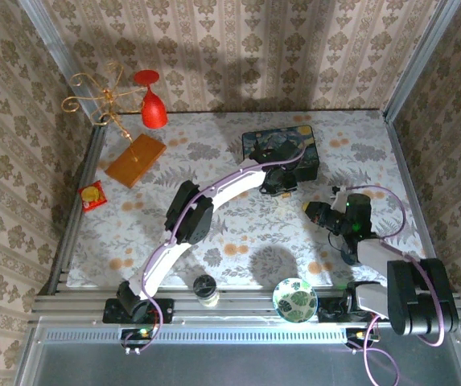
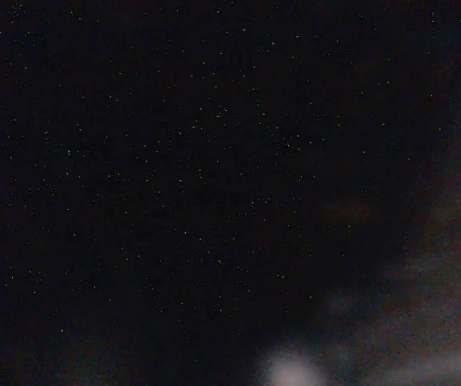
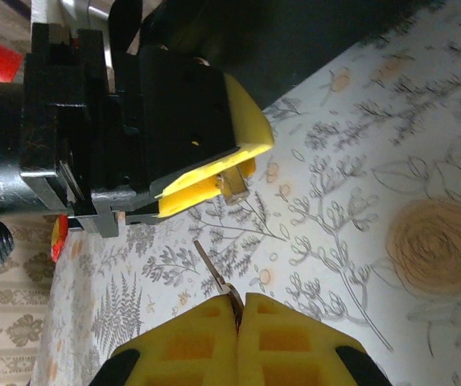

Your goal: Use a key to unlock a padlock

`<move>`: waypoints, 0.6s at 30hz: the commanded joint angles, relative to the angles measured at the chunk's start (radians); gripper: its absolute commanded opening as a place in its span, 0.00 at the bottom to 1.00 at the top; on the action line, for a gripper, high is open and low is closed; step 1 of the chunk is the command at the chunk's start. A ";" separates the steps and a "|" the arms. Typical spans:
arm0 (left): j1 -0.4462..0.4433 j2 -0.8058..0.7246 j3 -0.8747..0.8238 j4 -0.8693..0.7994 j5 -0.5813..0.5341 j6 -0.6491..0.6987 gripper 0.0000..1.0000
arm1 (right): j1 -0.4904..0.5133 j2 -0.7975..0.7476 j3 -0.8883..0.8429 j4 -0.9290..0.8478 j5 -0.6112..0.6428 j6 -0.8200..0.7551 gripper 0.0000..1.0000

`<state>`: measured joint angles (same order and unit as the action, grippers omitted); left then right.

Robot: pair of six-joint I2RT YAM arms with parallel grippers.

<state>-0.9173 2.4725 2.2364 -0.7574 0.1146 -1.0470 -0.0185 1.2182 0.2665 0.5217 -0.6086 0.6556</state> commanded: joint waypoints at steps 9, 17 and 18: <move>0.042 -0.084 -0.095 0.181 0.227 -0.195 0.00 | 0.009 0.036 0.118 -0.037 -0.019 -0.139 0.00; 0.052 -0.095 -0.120 0.234 0.316 -0.250 0.00 | 0.034 0.000 0.134 -0.191 0.087 -0.225 0.00; 0.053 -0.095 -0.122 0.236 0.324 -0.255 0.00 | 0.038 0.004 0.138 -0.193 0.094 -0.225 0.00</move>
<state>-0.8684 2.4069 2.1349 -0.5491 0.2867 -1.2205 0.0074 1.2320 0.3695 0.3897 -0.5671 0.4782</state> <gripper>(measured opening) 0.278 0.060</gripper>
